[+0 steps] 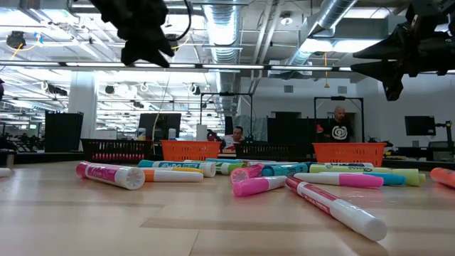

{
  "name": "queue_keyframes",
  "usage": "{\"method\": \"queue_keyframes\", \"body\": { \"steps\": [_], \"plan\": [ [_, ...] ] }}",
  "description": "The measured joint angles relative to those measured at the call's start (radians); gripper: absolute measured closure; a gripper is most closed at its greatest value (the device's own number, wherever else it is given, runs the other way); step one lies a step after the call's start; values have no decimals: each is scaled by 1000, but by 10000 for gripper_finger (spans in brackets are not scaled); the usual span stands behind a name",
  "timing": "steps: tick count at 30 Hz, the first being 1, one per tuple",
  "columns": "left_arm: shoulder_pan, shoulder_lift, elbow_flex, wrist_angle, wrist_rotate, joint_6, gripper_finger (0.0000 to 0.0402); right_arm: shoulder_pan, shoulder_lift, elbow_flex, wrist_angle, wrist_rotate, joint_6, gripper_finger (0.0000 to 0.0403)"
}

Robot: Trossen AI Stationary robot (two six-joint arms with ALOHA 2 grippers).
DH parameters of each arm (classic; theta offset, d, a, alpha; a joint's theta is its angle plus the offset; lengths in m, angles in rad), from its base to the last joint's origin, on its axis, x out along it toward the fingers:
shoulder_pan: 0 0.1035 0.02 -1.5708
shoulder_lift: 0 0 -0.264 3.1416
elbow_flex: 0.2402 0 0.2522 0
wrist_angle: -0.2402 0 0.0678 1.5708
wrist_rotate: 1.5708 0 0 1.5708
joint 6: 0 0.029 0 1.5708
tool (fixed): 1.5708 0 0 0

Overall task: Pick & Place Markers
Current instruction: Put the top blue highlighter pen into the left black bin

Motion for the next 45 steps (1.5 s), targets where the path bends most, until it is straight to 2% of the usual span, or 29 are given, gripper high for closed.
{"method": "queue_keyframes", "body": {
  "steps": [6,11,16,21,29,36,45],
  "plan": [
    [-82,101,0,60,-8,-93,243,0,0,0,0,0,0,278],
    [-94,199,0,97,-14,-218,243,1,0,0,0,0,0,278],
    [-81,277,0,263,-15,-396,243,1,0,0,0,0,0,278],
    [-82,331,0,428,-15,-418,243,1,0,0,0,0,0,278],
    [-85,346,0,477,-98,-528,243,1,0,0,-1,0,0,278],
    [-85,347,0,480,-132,-532,243,2,0,0,12,-3,26,278],
    [-86,347,0,518,-269,-641,243,2,0,0,52,-28,44,278]
  ]
}}
